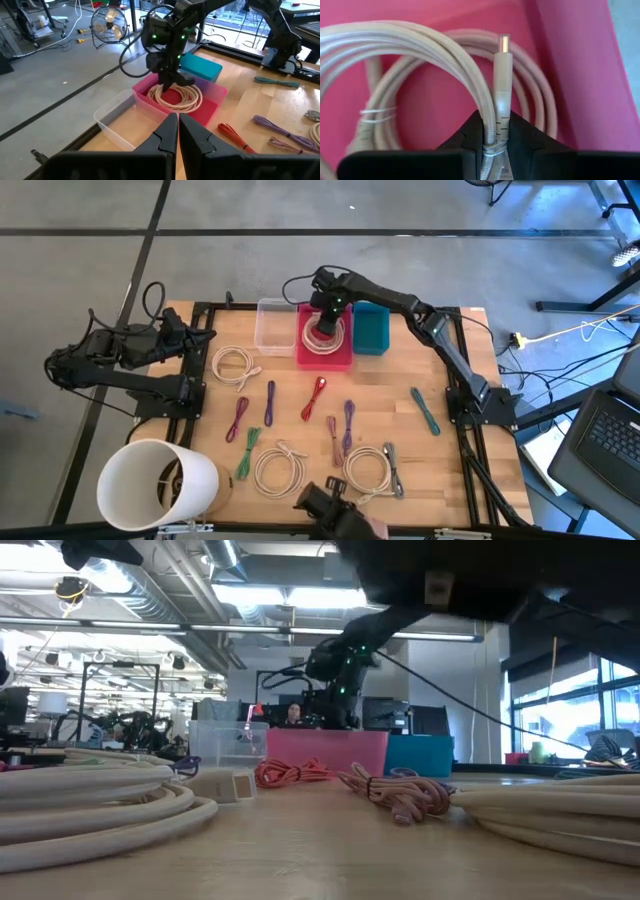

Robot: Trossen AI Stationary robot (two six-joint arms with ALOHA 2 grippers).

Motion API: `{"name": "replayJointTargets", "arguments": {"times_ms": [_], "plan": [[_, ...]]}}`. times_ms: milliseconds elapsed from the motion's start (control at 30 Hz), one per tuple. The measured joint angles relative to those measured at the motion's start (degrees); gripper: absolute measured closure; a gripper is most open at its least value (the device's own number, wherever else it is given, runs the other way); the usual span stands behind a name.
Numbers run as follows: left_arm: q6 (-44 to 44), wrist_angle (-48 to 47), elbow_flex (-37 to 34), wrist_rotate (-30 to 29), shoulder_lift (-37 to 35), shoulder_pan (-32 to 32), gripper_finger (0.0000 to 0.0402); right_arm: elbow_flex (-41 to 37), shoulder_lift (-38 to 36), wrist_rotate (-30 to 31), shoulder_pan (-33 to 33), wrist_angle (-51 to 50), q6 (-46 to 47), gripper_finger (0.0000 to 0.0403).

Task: Pick & Place USB Port
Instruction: Put the white HDMI cable into the pink bin

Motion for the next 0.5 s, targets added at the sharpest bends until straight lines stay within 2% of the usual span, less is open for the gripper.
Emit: {"name": "replayJointTargets", "arguments": {"times_ms": [300, 367, 500], "plan": [[-0.3, 0.0, 0.0, 0.3, 0.0, 0.0, 0.0394, 0.5, 0.9, 3.0, -0.6, 0.3, 0.2, 0.0340], [-0.4, 0.0, 0.0, 0.3, 0.0, 0.0, 0.0394, 1.2, 0.9, 3.2, -0.7, -0.4, 0.3, 0.0303], [-0.4, 0.0, 0.0, 0.3, 0.0, 0.0, 0.0394, 3.3, 0.9, 3.6, -0.7, -2.6, 0.8, 0.0199]]}}
